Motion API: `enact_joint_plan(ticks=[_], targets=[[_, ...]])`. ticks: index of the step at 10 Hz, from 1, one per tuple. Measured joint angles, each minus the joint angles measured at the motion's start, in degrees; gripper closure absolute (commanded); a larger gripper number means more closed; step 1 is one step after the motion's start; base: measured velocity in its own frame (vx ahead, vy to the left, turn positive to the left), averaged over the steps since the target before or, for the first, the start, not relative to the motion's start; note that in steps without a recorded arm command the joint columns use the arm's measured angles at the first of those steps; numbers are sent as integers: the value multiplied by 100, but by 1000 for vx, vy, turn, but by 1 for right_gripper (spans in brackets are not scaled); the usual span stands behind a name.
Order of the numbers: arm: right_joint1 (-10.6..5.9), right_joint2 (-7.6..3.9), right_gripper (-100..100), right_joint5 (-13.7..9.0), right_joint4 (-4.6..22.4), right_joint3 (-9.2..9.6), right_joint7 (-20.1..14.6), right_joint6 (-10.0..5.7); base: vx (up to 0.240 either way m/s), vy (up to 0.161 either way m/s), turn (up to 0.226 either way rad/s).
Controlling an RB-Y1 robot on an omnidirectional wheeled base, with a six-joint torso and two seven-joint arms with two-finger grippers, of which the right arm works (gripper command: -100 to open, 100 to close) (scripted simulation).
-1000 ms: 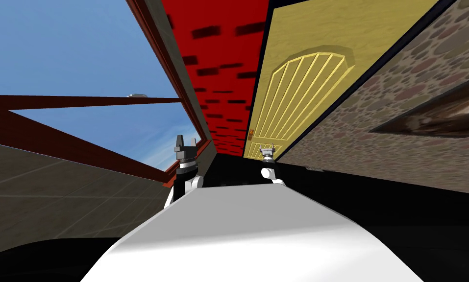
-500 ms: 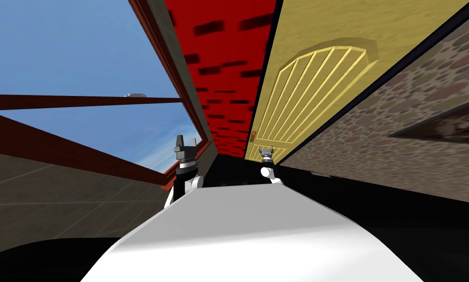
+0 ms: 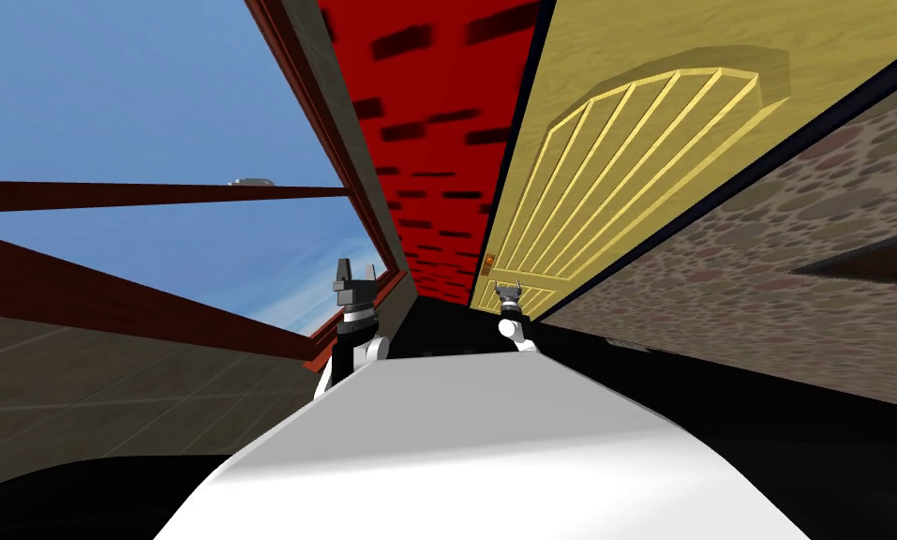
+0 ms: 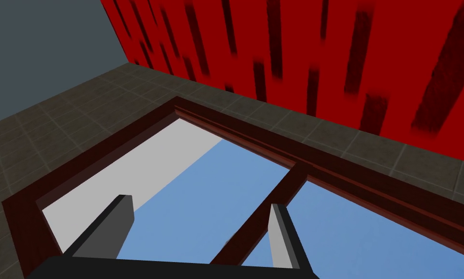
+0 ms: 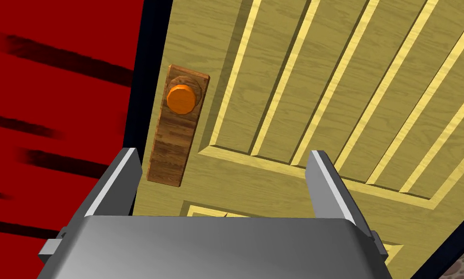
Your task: Pull the door open
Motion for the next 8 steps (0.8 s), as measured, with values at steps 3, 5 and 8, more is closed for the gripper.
enact_joint_plan(ticks=[3, 5, 8], targets=[[-82, -64, -100, -322, 248, 62, -172, -55, 91, -16, 59], [-158, -94, -100, -523, 403, 83, -255, -64, 89, -13, 46], [-250, -140, -100, -880, 627, 120, -394, -69, 115, -25, 73]])
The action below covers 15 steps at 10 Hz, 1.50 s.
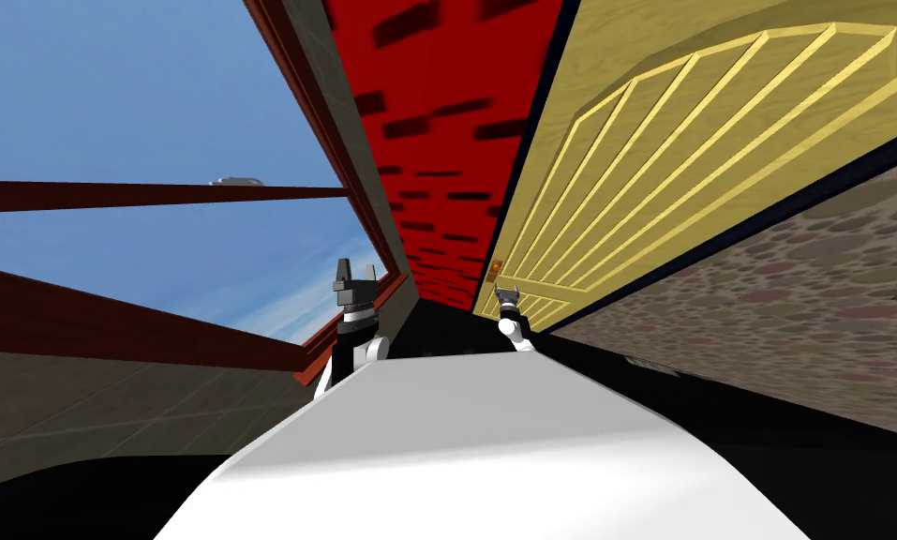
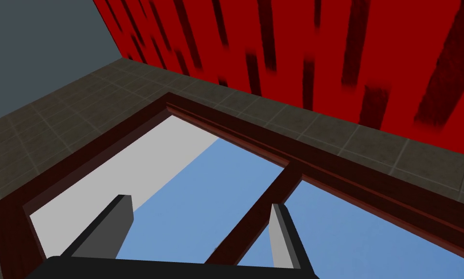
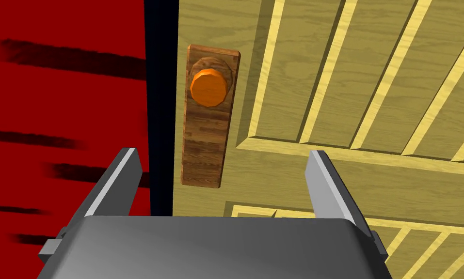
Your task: Pull the door open
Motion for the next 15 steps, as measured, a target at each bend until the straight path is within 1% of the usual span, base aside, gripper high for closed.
enact_joint_plan(ticks=[2, 3, 4, 5, 6, 8, 9, 10, 11, 12, 13, 14, 15], targets=[[-93, -52, -100, -232, 204, 33, -130, -31, 93, -21, 47], [-128, -33, -100, -347, 254, 31, -136, -16, 90, -31, 56], [-148, -45, -100, -467, 298, 28, -153, 4, 102, -29, 61], [-210, -68, -100, -566, 428, 58, -219, -20, 46, -13, 15], [-219, -70, -100, -576, 446, 62, -238, -30, 106, -15, 136], [-191, -191, -100, -582, 531, -8, -380, -67, 198, -27, 109], [-188, -287, -100, -594, 593, -57, -481, -77, 224, -32, 115], [-155, -401, -100, -581, 668, -79, -633, -122, 192, -49, 140], [-170, -480, -100, -591, 750, -135, -743, -147, 159, -32, 152], [-143, -551, -100, -610, 772, -201, -815, -149, 160, -4, 107], [-131, -656, -100, -586, 879, -207, -964, -207, 173, -25, 95], [-155, -730, -100, -592, 963, -244, -1072, -234, 78, -20, 23], [-161, -737, 100, -594, 970, -251, -1090, -236, -11, 0, -36]])
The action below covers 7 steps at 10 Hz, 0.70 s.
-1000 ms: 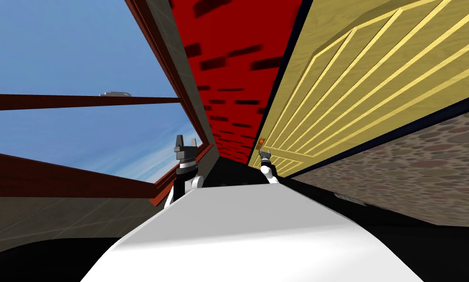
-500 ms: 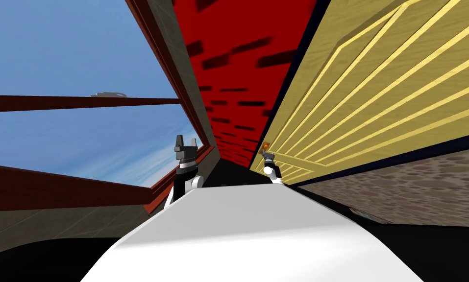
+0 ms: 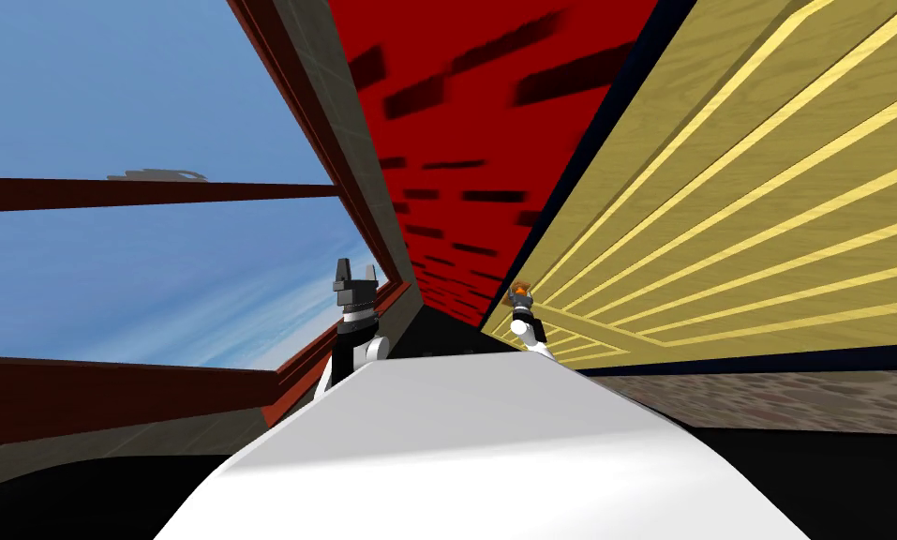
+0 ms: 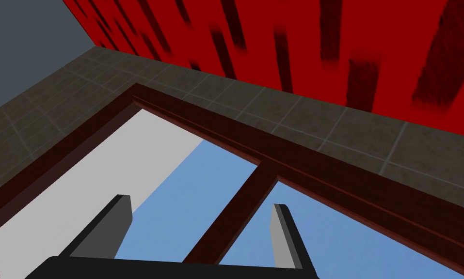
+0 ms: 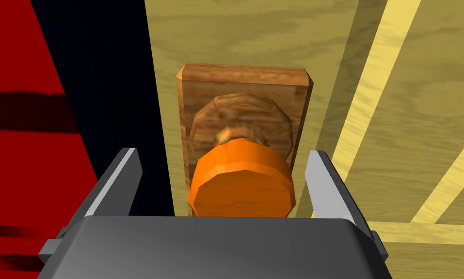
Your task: Pull the door open
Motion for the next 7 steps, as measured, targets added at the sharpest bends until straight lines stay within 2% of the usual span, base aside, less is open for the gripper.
enact_joint_plan(ticks=[5, 7], targets=[[17, 1, 100, 0, 7, 0, 20, 7, -16, 1, 0], [34, -43, 100, -1, -27, 17, -12, 1, -163, -33, 95]])
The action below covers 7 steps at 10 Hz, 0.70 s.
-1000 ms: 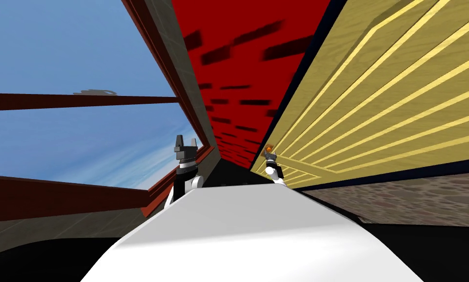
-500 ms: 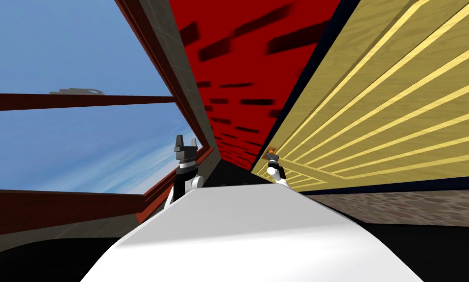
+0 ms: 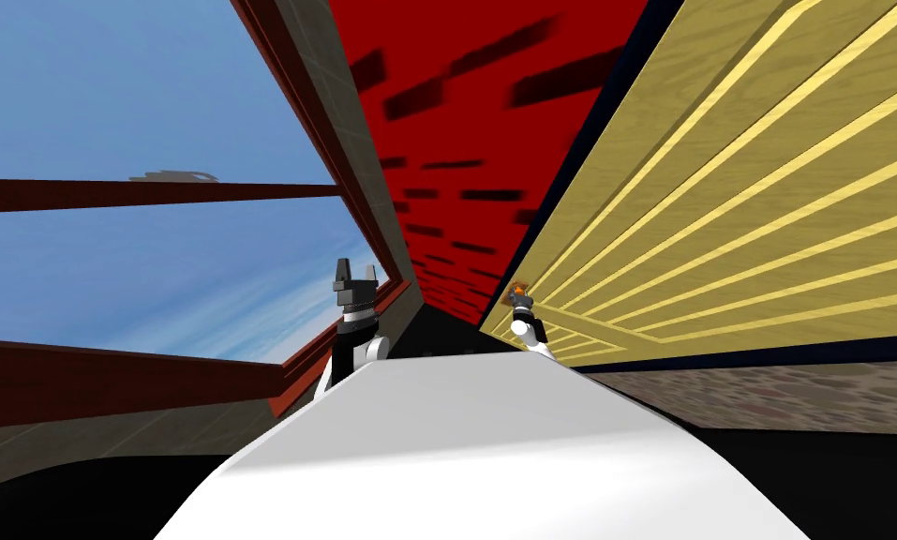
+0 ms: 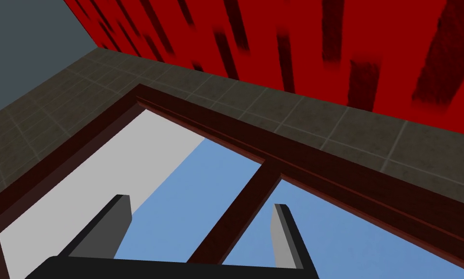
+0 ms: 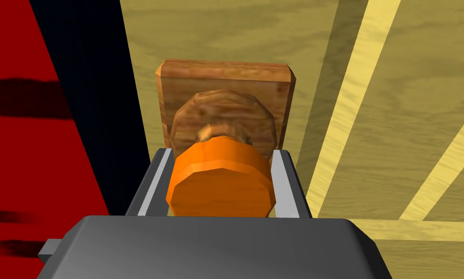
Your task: Pull the door open
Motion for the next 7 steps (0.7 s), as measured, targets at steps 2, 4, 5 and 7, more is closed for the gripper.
enact_joint_plan(ticks=[2, 4, 5, 7], targets=[[32, -77, 100, 3, -56, 78, -87, 20, -205, -26, 102], [109, -164, 100, 12, -118, 203, -199, 44, -225, -34, 150], [158, -234, 100, 6, -181, 268, -275, 64, -224, -35, 154], [221, -359, 100, 18, -270, 399, -429, 78, -263, -4, 102]])
